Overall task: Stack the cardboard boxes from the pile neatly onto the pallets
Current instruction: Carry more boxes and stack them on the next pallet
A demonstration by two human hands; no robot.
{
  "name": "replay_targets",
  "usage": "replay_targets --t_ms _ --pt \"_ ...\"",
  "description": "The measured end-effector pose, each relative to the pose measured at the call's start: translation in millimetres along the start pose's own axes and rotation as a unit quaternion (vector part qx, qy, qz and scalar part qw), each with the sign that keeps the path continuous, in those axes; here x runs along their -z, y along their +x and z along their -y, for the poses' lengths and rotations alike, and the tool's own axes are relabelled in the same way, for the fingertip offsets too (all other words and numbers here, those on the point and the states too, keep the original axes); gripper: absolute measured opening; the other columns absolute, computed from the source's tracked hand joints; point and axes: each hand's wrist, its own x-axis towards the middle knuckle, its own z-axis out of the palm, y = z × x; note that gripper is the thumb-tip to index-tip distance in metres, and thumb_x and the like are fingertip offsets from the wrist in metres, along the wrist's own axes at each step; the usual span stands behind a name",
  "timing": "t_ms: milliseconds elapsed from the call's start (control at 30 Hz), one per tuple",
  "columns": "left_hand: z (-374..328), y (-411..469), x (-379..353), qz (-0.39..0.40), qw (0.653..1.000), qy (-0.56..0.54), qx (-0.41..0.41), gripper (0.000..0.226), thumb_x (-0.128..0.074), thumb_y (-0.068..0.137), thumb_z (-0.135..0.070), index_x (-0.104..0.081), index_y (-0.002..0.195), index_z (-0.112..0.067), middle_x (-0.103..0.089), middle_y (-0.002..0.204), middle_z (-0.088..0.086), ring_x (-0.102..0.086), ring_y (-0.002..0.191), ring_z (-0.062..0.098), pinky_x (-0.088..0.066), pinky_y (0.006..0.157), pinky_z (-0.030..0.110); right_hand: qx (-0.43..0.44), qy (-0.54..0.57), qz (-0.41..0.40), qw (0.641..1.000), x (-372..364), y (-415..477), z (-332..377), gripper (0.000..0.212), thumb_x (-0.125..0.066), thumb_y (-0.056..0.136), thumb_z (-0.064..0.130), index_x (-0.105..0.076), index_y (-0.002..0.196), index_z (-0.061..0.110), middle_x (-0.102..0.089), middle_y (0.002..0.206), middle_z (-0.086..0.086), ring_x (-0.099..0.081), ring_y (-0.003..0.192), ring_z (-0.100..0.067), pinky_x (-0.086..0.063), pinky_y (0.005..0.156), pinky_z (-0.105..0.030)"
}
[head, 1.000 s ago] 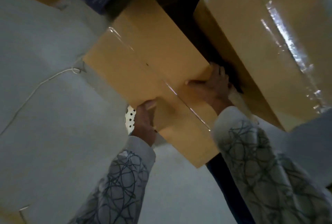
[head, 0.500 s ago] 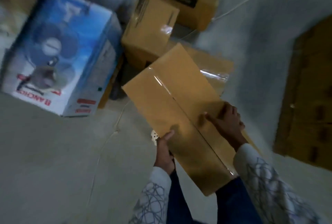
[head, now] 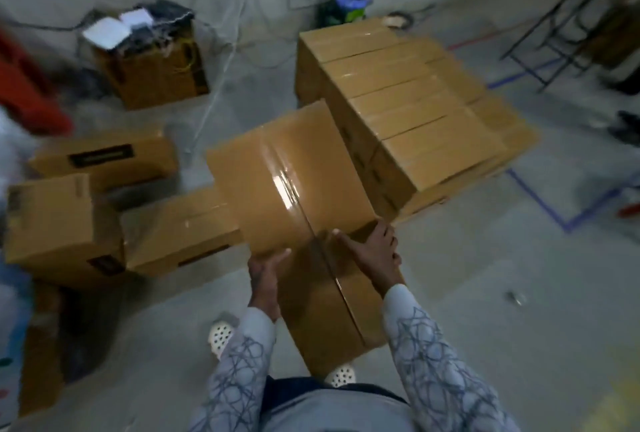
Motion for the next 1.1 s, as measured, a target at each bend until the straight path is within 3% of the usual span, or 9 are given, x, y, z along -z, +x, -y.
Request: replay_targets --t_ms 133,200,333,467,667,767,900,1000,1100 --pt "29.4 2.1 -78.5 0.062 0.993 0.101 -0.028 0.117 -0.094 0.042 -0.062 -0.042 0.144 -0.037 -0.059 0.141 -0.001 -0.056 0.129 0.031 -0.044 0.110 0.060 -0.093 0.079 -0.060 0.991 66.9 0.7 -68.9 0.126 -0.069 0.069 0.085 -0.014 0.159 0.016 -0.018 0.164 -0.007 -0.020 0.150 -0.038 -0.018 0.117 -0.067" --pt "31.6 -6.9 -118.7 0.098 0.984 0.147 -0.031 0.125 -0.092 0.044 -0.062 -0.031 0.151 -0.037 -0.048 0.152 0.000 -0.047 0.137 0.033 -0.041 0.112 0.061 -0.136 0.117 -0.091 0.980 91.3 2.2 -97.0 0.126 -0.070 0.067 0.084 -0.016 0.158 0.016 -0.019 0.163 -0.008 -0.021 0.149 -0.038 -0.020 0.115 -0.067" --pt "46.3 -27.6 -198.3 0.166 0.962 0.212 -0.038 0.103 -0.087 0.069 -0.048 -0.028 0.153 -0.036 -0.045 0.149 -0.003 -0.041 0.139 0.033 -0.036 0.115 0.059 -0.213 0.153 -0.149 0.953 137.1 8.7 -150.2 0.127 -0.071 0.066 0.084 -0.017 0.158 0.015 -0.021 0.163 -0.010 -0.024 0.147 -0.039 -0.022 0.115 -0.066" --pt "69.7 -22.5 -269.7 0.242 0.941 0.236 -0.018 0.106 -0.089 0.063 -0.047 -0.031 0.152 -0.036 -0.049 0.150 0.000 -0.048 0.133 0.032 -0.039 0.113 0.060 -0.272 0.174 -0.212 0.923 184.4 33.8 -189.3 0.128 -0.072 0.065 0.084 -0.018 0.158 0.014 -0.022 0.162 -0.010 -0.024 0.147 -0.040 -0.021 0.115 -0.065" --pt "80.2 18.1 -406.1 0.335 0.904 0.266 -0.002 0.075 -0.083 0.079 -0.029 -0.042 0.141 -0.025 -0.058 0.128 -0.001 -0.052 0.127 0.029 -0.040 0.111 0.055 -0.334 0.212 -0.277 0.875 249.6 93.2 -227.1 0.132 -0.072 0.065 0.084 -0.015 0.159 0.013 -0.020 0.164 -0.011 -0.023 0.148 -0.039 -0.024 0.114 -0.065" --pt "72.0 37.1 -476.7 0.378 0.875 0.302 -0.016 0.083 -0.085 0.077 -0.031 -0.042 0.147 -0.026 -0.055 0.141 0.000 -0.050 0.132 0.028 -0.041 0.112 0.056 -0.362 0.254 -0.301 0.845 281.6 126.4 -233.7 0.132 -0.073 0.067 0.083 -0.011 0.161 0.012 -0.016 0.166 -0.011 -0.019 0.150 -0.039 -0.023 0.116 -0.066" --pt "60.4 54.1 -565.6 0.409 0.847 0.334 -0.061 0.107 -0.087 0.074 -0.037 -0.026 0.161 -0.027 -0.036 0.162 0.003 -0.036 0.146 0.030 -0.036 0.116 0.054 -0.366 0.323 -0.321 0.812 314.1 165.1 -240.6 0.129 -0.076 0.070 0.077 -0.011 0.161 0.012 -0.014 0.166 -0.008 -0.017 0.151 -0.038 -0.024 0.119 -0.063" --pt "60.0 57.0 -634.0 0.432 0.805 0.390 -0.113 0.115 -0.084 0.061 -0.058 -0.029 0.158 -0.033 -0.041 0.159 0.000 -0.038 0.144 0.030 -0.031 0.118 0.061 -0.376 0.384 -0.330 0.776 336.6 195.2 -258.5 0.126 -0.078 0.070 0.074 -0.015 0.159 0.012 -0.019 0.161 -0.007 -0.022 0.147 -0.037 -0.030 0.118 -0.061" --pt "71.7 60.2 -707.7 0.423 0.764 0.455 -0.174 0.102 -0.081 0.069 -0.059 -0.031 0.156 -0.037 -0.043 0.157 -0.004 -0.034 0.144 0.030 -0.025 0.119 0.061 -0.390 0.416 -0.333 0.751 366.6 231.6 -283.4 0.125 -0.079 0.070 0.072 -0.016 0.158 0.008 -0.020 0.160 -0.009 -0.023 0.145 -0.037 -0.033 0.118 -0.056"
